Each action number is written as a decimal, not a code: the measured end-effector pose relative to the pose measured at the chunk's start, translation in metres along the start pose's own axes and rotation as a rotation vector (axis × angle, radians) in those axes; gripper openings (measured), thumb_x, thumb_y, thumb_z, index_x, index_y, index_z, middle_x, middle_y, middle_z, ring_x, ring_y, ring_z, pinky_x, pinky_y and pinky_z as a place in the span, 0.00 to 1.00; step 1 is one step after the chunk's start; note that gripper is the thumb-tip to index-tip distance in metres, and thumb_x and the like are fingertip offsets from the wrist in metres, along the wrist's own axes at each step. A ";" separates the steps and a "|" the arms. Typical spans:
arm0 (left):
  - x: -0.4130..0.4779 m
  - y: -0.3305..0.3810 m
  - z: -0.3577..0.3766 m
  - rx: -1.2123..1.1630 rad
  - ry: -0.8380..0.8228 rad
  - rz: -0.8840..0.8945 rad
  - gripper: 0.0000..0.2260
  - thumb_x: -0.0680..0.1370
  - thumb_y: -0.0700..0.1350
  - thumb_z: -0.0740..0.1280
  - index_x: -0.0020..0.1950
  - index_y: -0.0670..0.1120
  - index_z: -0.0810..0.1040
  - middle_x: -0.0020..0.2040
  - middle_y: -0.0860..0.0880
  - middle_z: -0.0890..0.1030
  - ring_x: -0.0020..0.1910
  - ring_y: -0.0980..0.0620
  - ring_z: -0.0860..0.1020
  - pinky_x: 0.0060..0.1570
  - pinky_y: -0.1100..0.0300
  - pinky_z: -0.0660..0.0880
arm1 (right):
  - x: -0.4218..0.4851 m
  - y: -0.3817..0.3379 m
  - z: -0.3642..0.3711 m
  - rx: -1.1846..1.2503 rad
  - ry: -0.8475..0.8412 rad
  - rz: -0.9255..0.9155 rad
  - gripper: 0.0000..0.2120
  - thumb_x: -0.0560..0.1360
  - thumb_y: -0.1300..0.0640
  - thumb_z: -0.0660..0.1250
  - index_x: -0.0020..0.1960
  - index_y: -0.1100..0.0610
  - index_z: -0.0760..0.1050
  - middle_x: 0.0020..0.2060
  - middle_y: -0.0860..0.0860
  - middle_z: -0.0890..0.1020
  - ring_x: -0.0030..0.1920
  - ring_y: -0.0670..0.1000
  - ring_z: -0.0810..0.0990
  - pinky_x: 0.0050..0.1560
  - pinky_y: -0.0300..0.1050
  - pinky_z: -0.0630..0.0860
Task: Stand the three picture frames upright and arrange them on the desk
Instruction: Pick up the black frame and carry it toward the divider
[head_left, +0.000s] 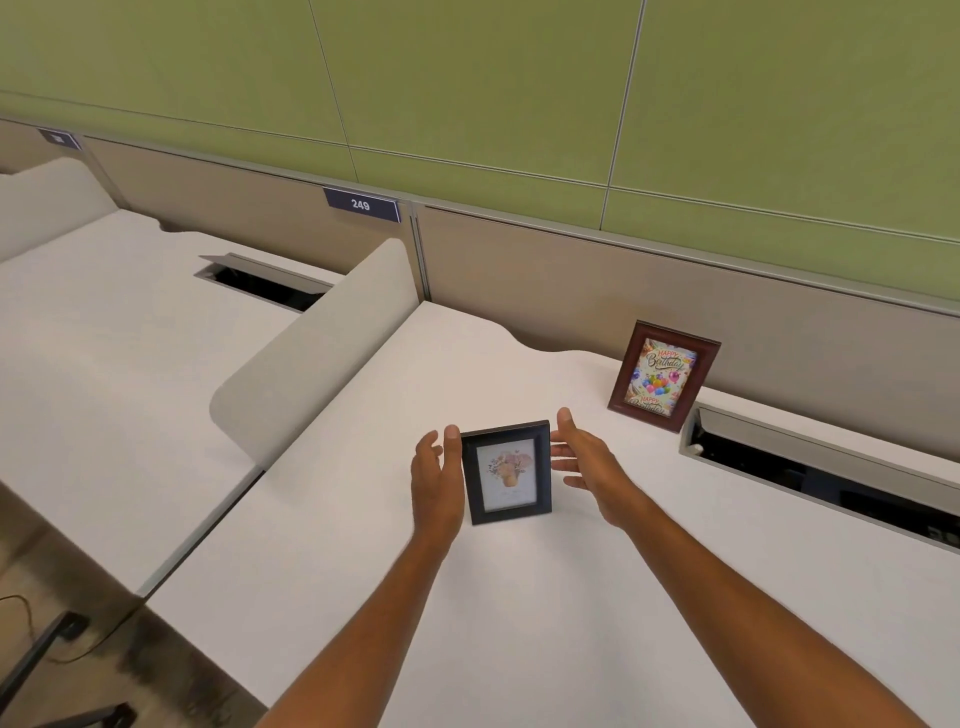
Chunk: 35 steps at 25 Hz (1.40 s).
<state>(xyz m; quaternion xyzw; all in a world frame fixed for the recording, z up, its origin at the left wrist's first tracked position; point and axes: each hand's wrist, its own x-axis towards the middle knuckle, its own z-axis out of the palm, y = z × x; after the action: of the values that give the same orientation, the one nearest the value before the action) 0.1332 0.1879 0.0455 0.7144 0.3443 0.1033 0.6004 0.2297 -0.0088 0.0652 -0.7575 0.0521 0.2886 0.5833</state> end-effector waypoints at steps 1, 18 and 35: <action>0.000 -0.003 0.001 0.007 -0.044 -0.045 0.33 0.82 0.74 0.55 0.78 0.55 0.72 0.68 0.55 0.78 0.64 0.52 0.77 0.63 0.56 0.71 | 0.002 0.000 0.001 -0.017 -0.021 0.017 0.39 0.83 0.27 0.51 0.76 0.56 0.76 0.71 0.57 0.82 0.72 0.61 0.80 0.76 0.62 0.73; 0.041 -0.027 0.015 -0.186 -0.281 -0.168 0.29 0.77 0.78 0.53 0.56 0.65 0.87 0.54 0.61 0.90 0.50 0.64 0.88 0.51 0.57 0.78 | 0.044 0.003 0.021 0.025 -0.112 0.057 0.48 0.73 0.21 0.50 0.79 0.52 0.74 0.73 0.55 0.82 0.74 0.59 0.80 0.80 0.62 0.72; 0.168 0.048 0.017 -0.191 -0.220 -0.105 0.27 0.84 0.73 0.48 0.60 0.60 0.82 0.57 0.57 0.87 0.59 0.54 0.84 0.54 0.55 0.78 | 0.155 -0.091 0.046 0.076 -0.124 -0.073 0.35 0.83 0.25 0.49 0.62 0.47 0.84 0.59 0.50 0.89 0.63 0.54 0.86 0.74 0.58 0.78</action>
<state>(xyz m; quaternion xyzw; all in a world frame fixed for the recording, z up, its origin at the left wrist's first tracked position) 0.2855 0.2761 0.0413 0.6419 0.3020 0.0249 0.7044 0.3780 0.1021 0.0586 -0.7169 -0.0010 0.3116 0.6237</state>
